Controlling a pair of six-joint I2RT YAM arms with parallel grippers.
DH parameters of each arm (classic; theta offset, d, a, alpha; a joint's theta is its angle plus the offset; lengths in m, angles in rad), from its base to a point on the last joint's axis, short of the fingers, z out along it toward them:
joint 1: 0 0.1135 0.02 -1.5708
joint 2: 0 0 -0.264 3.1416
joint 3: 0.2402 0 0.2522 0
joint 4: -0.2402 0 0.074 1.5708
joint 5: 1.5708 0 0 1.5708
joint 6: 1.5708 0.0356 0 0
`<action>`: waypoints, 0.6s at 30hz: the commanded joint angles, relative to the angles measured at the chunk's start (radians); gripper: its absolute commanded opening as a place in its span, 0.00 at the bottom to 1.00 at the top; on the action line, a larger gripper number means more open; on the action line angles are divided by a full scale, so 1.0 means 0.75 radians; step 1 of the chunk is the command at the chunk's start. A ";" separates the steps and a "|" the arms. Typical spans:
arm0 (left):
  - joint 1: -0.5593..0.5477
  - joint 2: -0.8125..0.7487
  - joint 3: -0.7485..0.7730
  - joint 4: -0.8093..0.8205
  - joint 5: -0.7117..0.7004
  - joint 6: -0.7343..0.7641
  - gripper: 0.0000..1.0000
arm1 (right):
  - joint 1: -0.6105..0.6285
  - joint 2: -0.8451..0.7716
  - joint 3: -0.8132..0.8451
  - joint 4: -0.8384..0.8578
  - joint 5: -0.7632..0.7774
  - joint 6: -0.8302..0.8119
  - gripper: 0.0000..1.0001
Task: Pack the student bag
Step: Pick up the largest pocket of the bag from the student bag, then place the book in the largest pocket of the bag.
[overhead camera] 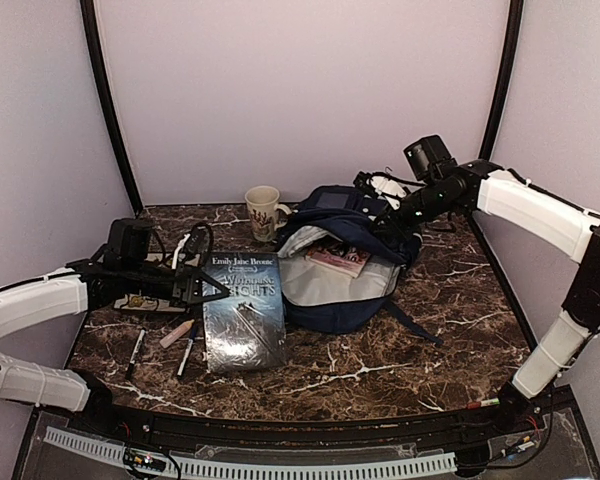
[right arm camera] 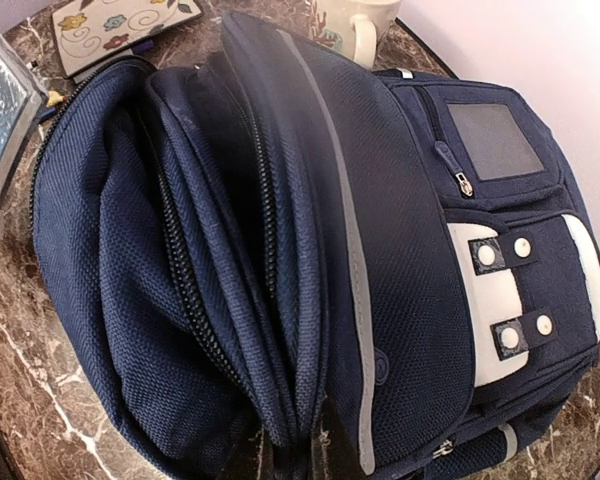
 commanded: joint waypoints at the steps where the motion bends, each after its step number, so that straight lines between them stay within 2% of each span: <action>1: -0.088 0.071 0.068 0.274 0.193 -0.037 0.00 | -0.031 -0.026 0.104 0.036 -0.235 0.055 0.00; 5: -0.166 0.252 0.112 0.511 0.206 -0.137 0.00 | -0.034 -0.053 0.119 0.029 -0.314 0.011 0.00; 12: -0.196 0.661 0.282 0.958 0.181 -0.373 0.00 | -0.038 -0.114 0.085 0.059 -0.400 -0.042 0.00; 18: -0.208 1.004 0.509 1.147 0.110 -0.552 0.00 | -0.039 -0.116 0.084 0.052 -0.461 -0.071 0.00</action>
